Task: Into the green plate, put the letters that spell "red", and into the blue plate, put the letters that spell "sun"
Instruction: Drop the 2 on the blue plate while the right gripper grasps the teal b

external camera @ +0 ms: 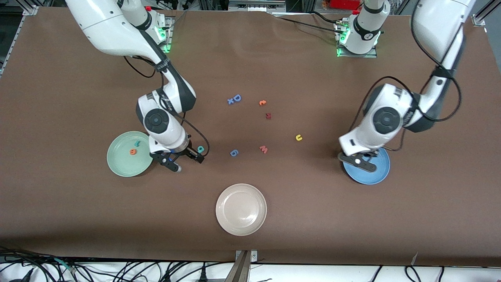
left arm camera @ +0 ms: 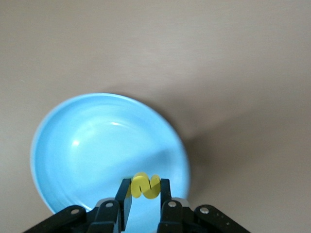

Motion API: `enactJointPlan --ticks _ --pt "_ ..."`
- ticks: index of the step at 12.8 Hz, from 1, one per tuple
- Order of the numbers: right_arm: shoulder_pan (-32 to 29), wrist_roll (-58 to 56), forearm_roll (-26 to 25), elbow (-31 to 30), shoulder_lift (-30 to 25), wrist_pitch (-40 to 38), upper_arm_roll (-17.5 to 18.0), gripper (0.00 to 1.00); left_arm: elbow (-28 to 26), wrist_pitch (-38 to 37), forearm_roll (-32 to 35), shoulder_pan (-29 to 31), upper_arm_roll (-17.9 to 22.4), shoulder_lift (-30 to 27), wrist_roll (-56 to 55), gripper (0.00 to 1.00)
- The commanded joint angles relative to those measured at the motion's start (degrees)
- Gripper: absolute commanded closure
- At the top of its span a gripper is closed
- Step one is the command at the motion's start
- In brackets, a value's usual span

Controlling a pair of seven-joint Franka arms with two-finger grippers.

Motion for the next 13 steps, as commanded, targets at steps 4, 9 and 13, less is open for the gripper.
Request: enactJointPlan --ticks 4,9,13 --pt "1.29 3.89 -1.05 0.81 3.24 1.65 -0.12 0.01 0.97 7.97 1.66 2.6 -0.5 6.69 3.66 0.36" --pt "1.29 3.8 -0.53 0.11 3.33 1.12 -0.12 0.22 1.06 5.53 1.57 2.6 -1.02 5.03 3.75 0.0" --pt "1.29 3.62 -0.44 0.11 3.33 1.12 -0.12 0.51 0.97 -1.42 0.77 2.25 -8.12 1.16 -2.28 0.0"
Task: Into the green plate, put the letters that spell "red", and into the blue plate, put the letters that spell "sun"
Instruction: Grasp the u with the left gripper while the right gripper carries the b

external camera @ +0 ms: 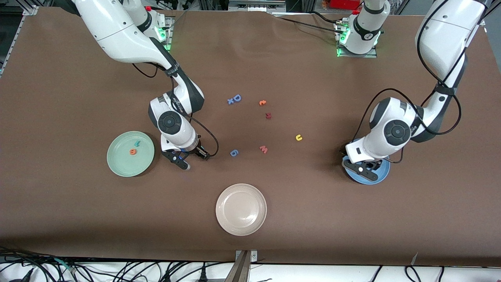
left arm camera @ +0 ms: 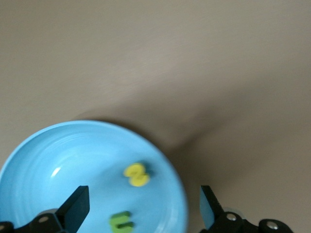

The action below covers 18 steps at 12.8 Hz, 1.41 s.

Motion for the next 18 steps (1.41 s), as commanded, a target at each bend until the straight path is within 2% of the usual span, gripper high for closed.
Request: enactJointPlan --ticks 1,2,6,8,11,13,18 --pt "0.29 1.0 -0.43 -0.04 0.66 0.1 -0.09 0.51 -0.55 -4.51 0.95 -0.4 -5.11 -2.93 -8.17 0.0" --pt "0.38 1.0 -0.43 -0.05 0.58 0.01 -0.09 0.51 -0.54 -4.61 0.95 -0.83 -6.96 -2.75 -12.21 0.0" --pt "0.91 1.61 -0.43 -0.92 0.31 0.01 -0.09 0.52 -0.54 -3.82 2.61 -9.52 -7.07 0.41 -27.96 0.0" --pt "1.0 1.79 -0.43 -1.1 0.22 0.01 -0.09 0.54 -1.15 -3.12 5.42 -11.29 -7.07 1.9 -30.08 0.0" --pt "1.0 1.79 -0.43 -1.1 0.05 0.01 -0.09 0.6 -1.51 -1.89 13.14 -12.17 -7.16 5.15 -35.95 0.0" --pt "1.0 1.71 -0.34 -1.1 0.13 0.01 -0.09 0.64 -1.51 -1.89 13.87 -14.01 -7.07 5.86 -38.88 0.0" --pt "1.35 1.44 -0.34 -1.19 -0.39 -0.87 -0.09 0.68 -1.42 -1.1 16.68 -13.93 -7.07 7.88 -38.97 0.01"
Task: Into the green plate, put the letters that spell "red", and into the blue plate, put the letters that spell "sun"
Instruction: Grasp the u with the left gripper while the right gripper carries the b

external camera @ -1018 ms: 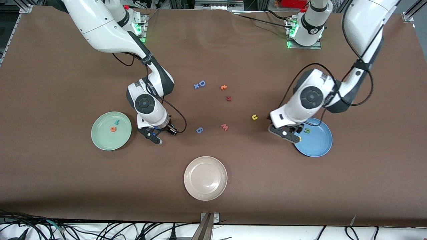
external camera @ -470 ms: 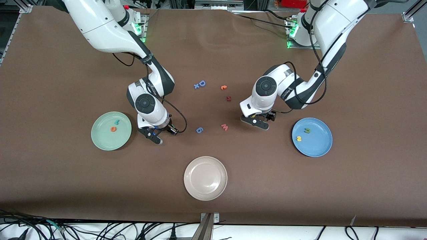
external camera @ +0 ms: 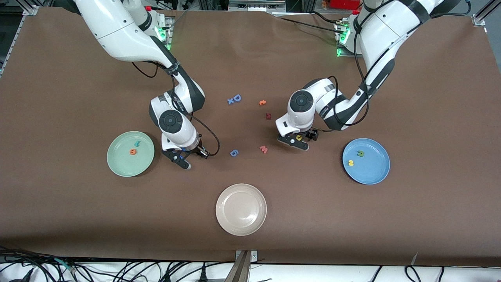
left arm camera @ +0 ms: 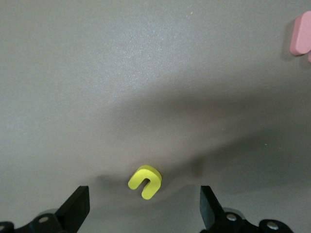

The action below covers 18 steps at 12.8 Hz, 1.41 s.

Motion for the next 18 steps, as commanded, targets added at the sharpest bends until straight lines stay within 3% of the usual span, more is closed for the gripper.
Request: enactJointPlan --ticks 1,2,6,8,10,13,16,17,18 --pt "0.91 1.21 -0.33 -1.21 -0.09 -0.58 -0.05 0.69 0.48 0.83 2.26 0.06 0.17 0.97 -1.01 0.04" --pt "0.91 1.13 -0.33 -1.21 -0.01 -0.58 -0.05 0.71 0.48 0.83 2.26 -0.12 0.17 1.32 -1.01 0.09" --pt "0.91 0.86 -0.33 -1.21 -0.01 -0.66 -0.05 0.77 0.65 0.92 2.26 0.41 0.08 1.85 -0.4 0.12" --pt "0.91 0.69 -0.33 -1.21 0.08 -0.66 -0.05 0.81 0.83 0.92 2.17 0.5 0.08 1.77 -0.31 0.25" --pt "0.91 0.6 -0.33 -1.21 0.17 -0.84 -0.05 0.87 0.92 0.92 1.91 0.5 0.08 1.68 -0.31 0.45" --pt "0.91 0.42 -0.42 -1.21 0.26 -0.93 -0.05 0.91 1.01 0.83 1.65 0.58 0.08 1.68 -0.31 0.53" --pt "0.56 -0.36 -0.5 -1.04 -0.61 -3.29 -0.05 0.91 1.09 0.74 1.12 0.93 0.08 1.5 -0.48 0.94" --pt "0.21 -1.24 -0.42 -1.03 -1.58 -4.61 -0.05 0.91 1.09 0.57 1.12 1.46 -0.01 1.42 -0.48 1.0" --pt "-0.4 -2.29 -0.33 -0.86 -2.63 -6.45 -0.05 0.91 1.09 0.39 1.12 1.55 -0.01 1.15 -0.48 1.0"
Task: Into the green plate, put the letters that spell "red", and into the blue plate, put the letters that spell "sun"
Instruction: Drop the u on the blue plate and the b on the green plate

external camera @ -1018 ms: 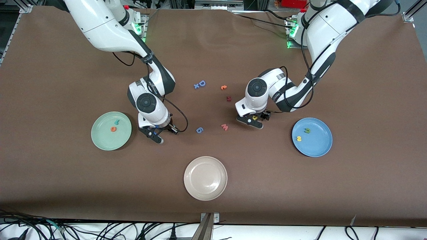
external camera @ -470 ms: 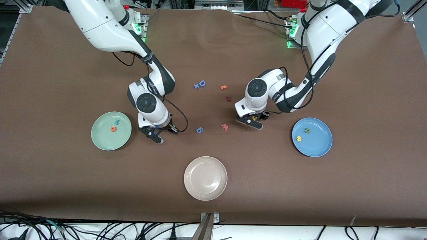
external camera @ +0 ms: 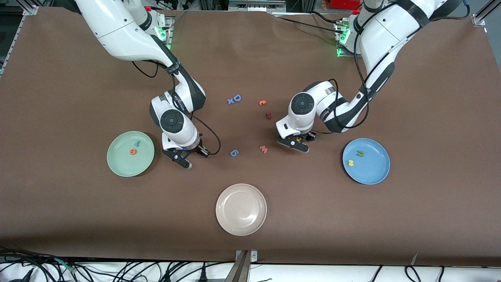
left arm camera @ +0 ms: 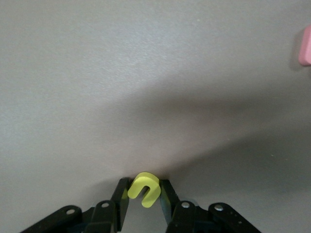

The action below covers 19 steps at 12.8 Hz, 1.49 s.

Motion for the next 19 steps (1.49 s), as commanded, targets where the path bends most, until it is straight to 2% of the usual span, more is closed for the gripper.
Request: enactJointPlan --ticks 1,3,4,6,9,12,13,14,15,16,19 --pt "-1.56 -2.9 -0.21 -0.71 -3.07 -5.21 0.12 0.91 0.45 -0.82 1.08 0.92 -0.24 -0.26 -0.49 1.0" --pt "-3.05 -5.8 -0.04 -0.53 -5.01 -8.21 0.13 0.91 0.97 -2.57 0.56 1.01 -0.33 -2.1 -0.4 1.0" --pt "-4.1 -7.81 0.49 -0.61 -6.24 -9.79 0.13 0.91 2.54 -5.72 -0.66 0.92 -0.42 -3.07 -0.23 1.0" --pt "-7.44 -15.26 0.67 -0.79 -8.96 -14.35 0.13 0.91 7.37 -13.53 -3.91 1.27 -0.5 -4.3 7.63 1.0" --pt "-14.11 -26.26 0.76 -1.75 -11.52 -17.97 0.04 0.91 12.57 -20.67 -10.58 8.19 -0.59 -4.92 22.76 0.97" --pt "-19.66 -35.4 0.49 -3.16 -11.87 -17.98 0.04 0.91 12.41 -21.3 -10.87 15.92 -0.5 -5.89 34.2 0.97" --pt "-19.85 -36.73 0.32 -3.16 -11.87 -17.89 -0.05 0.87 12.14 -21.3 -10.69 18.91 -0.33 -5.72 36.84 0.97" --pt "-19.93 -36.66 0.4 -3.16 -11.79 -17.63 -0.05 0.57 12.14 -21.3 -10.61 21.72 -0.42 -5.45 39.48 0.97" --pt "-19.85 -36.05 0.58 -3.16 -11.7 -17.36 -0.05 0.19 12.14 -21.13 -10.61 23.58 -0.33 -4.84 41.42 0.97" --pt "-19.76 -36.04 0.58 -3.08 -11.7 -17.36 -0.14 0.02 12.23 -20.69 -10.17 24.21 -0.07 -3.88 41.87 0.97" --pt "-19.85 -37.01 0.41 -2.99 -11.87 -17.36 -0.14 0.01 12.67 -19.46 -8.85 25.01 0.99 -1.07 41.96 0.97"
